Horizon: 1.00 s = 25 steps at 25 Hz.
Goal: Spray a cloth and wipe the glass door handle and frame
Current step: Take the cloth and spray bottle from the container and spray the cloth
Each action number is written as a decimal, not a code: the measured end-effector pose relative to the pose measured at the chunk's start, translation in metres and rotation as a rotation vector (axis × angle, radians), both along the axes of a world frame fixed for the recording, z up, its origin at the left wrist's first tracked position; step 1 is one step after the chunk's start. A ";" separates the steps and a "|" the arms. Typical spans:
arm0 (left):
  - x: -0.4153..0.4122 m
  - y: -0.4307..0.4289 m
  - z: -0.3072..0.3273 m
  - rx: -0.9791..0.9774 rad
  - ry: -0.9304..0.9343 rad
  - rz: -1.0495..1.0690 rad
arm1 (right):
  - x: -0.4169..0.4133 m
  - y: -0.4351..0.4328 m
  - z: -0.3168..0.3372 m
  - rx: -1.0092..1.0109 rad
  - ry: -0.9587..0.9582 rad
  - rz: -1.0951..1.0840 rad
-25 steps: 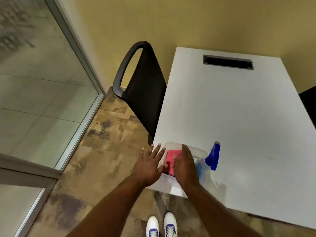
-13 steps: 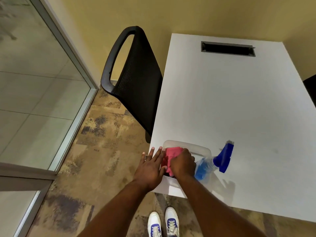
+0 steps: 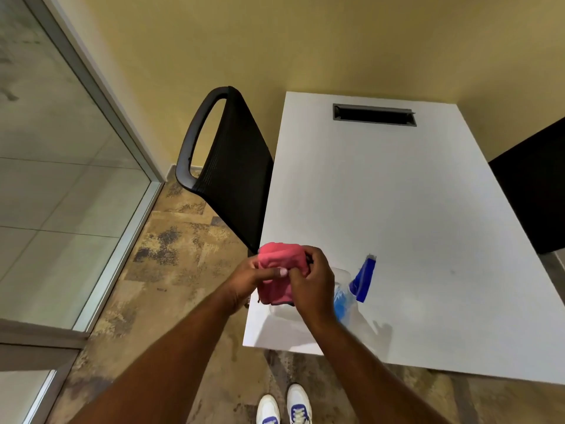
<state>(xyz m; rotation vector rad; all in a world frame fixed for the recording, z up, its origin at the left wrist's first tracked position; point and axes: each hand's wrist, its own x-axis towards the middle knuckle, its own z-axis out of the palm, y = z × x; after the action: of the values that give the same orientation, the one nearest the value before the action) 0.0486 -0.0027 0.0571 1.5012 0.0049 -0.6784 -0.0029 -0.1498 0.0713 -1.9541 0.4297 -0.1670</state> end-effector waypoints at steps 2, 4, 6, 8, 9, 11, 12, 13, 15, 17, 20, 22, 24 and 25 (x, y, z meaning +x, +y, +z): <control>0.003 -0.006 0.007 0.013 -0.013 0.086 | -0.005 -0.003 0.013 -0.079 -0.095 0.008; 0.007 -0.013 0.008 0.011 -0.007 0.168 | -0.012 -0.007 0.026 -0.222 -0.267 0.005; 0.008 -0.021 0.007 0.006 0.001 0.217 | -0.019 -0.016 0.040 -0.339 -0.411 -0.027; 0.008 -0.029 0.006 0.013 -0.010 0.258 | -0.023 -0.031 0.048 -0.412 -0.470 -0.097; 0.008 -0.033 0.006 0.003 -0.008 0.276 | -0.025 -0.041 0.048 -0.426 -0.467 -0.142; 0.009 -0.041 0.005 -0.010 0.008 0.299 | -0.030 -0.060 0.038 -0.388 -0.418 -0.225; 0.009 -0.044 0.004 -0.013 0.015 0.300 | -0.035 -0.067 0.031 -0.338 -0.381 -0.247; 0.010 -0.047 0.003 -0.017 0.027 0.299 | -0.041 -0.072 0.023 -0.284 -0.345 -0.256; 0.011 -0.054 0.001 -0.020 0.043 0.294 | -0.053 -0.075 0.007 -0.173 -0.288 -0.223; 0.011 -0.058 -0.002 0.001 0.041 0.281 | -0.061 -0.074 -0.008 -0.068 -0.236 -0.178; 0.011 -0.061 -0.004 0.000 0.054 0.257 | -0.056 -0.073 -0.023 -0.007 -0.175 -0.210; 0.011 -0.062 -0.002 -0.001 0.059 0.249 | -0.049 -0.074 -0.028 -0.027 -0.186 -0.259; 0.012 -0.060 0.004 0.016 0.056 0.240 | -0.041 -0.073 -0.027 -0.062 -0.221 -0.255; 0.014 -0.059 0.010 0.021 0.054 0.235 | -0.038 -0.074 -0.023 -0.086 -0.248 -0.240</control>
<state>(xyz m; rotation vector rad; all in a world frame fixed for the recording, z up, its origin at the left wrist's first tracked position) 0.0624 -0.0619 0.0669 1.4735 0.2270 -0.5302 -0.0405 -0.2233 0.0483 -1.9309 0.4976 -0.5843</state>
